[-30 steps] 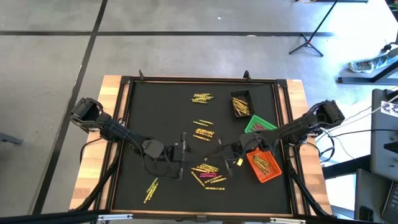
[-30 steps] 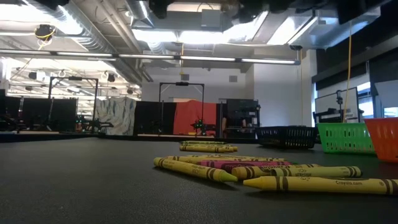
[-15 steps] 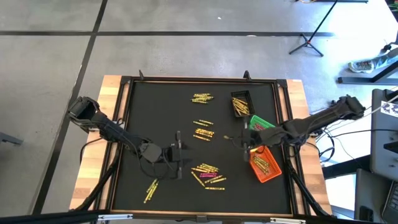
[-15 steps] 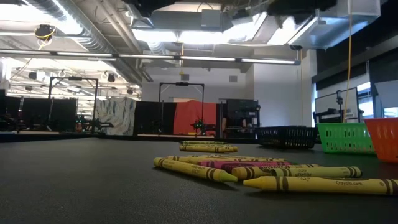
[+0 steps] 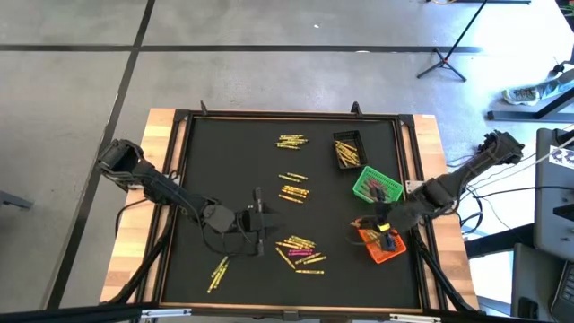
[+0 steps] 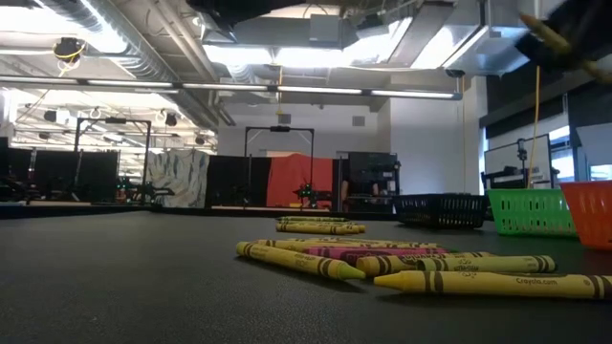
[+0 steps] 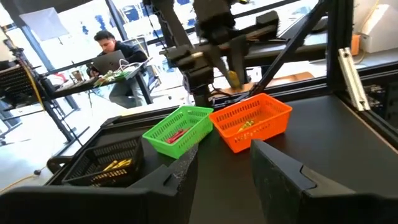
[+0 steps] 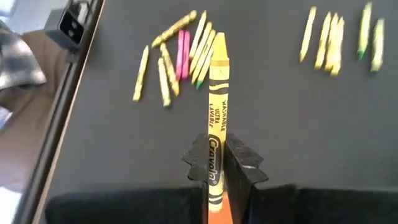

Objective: Sort crayons
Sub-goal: Put the yellow crayon into the black basket

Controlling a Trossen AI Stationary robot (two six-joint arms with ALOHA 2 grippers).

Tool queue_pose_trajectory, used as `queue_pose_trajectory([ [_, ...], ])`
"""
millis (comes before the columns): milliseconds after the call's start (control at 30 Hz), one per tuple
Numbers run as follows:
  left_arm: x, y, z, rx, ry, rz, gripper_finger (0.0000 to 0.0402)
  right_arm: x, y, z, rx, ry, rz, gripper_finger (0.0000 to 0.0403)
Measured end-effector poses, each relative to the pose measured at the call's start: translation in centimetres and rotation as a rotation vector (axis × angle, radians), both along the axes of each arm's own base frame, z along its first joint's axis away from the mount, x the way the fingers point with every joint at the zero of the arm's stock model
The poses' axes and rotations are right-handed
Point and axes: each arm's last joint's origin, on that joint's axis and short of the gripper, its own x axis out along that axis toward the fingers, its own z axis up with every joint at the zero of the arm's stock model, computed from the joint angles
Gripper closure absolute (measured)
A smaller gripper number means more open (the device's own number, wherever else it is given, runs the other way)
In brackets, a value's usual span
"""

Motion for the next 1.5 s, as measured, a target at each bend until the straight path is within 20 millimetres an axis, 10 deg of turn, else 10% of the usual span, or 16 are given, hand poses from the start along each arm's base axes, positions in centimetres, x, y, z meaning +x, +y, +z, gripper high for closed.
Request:
queue_pose_trajectory([
  [667, 0.2, 0.4, 0.0, -0.008, 0.000, 0.014, 0.0271, -3.2, 1.3, -1.4, -0.049, 0.117, -0.225, 0.0382],
  [1500, 0.4, 1.0, -0.1, -0.027, -0.001, 0.036, 0.0271, 2.7, -12.4, -0.5, -0.271, 0.034, -0.707, 0.0381],
])
